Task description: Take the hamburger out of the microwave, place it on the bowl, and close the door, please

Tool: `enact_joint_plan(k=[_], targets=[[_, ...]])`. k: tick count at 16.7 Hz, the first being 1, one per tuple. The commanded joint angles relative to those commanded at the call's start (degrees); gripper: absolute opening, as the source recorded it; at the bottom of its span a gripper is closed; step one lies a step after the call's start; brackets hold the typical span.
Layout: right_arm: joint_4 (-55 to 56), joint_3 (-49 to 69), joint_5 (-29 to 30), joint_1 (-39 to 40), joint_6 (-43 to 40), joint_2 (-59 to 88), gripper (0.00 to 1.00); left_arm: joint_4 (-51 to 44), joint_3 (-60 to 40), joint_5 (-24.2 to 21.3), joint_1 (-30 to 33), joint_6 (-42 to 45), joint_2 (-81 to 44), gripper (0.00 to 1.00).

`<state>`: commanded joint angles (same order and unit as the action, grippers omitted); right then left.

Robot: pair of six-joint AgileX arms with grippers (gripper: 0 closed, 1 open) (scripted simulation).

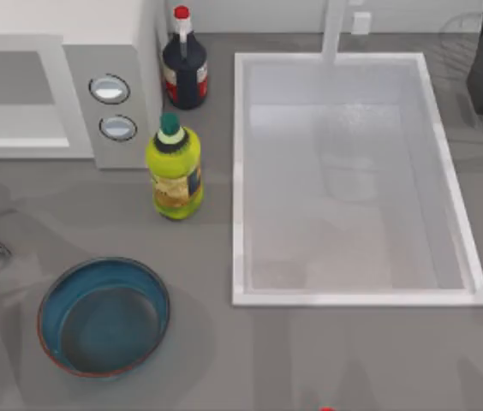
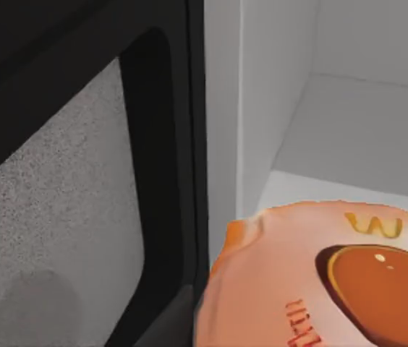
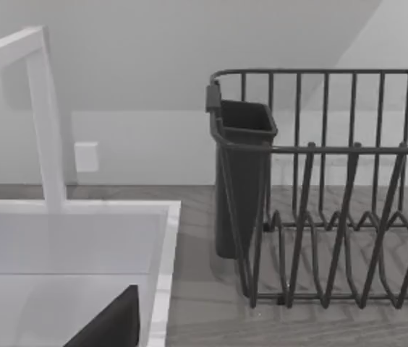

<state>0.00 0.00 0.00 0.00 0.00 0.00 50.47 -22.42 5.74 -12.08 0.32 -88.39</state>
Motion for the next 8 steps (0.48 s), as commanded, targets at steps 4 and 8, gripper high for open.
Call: enact_joint_plan(k=[4,8], targets=[[0.0,0.0,0.0,0.0,0.0,0.0,1.0,-3.2,-0.7,6.1,6.0,-6.1,-0.9,0.0],[0.0,0.0,0.0,0.0,0.0,0.0,1.0,-9.2,-0.7,21.0,21.6,-20.9,-2.5,0.0]])
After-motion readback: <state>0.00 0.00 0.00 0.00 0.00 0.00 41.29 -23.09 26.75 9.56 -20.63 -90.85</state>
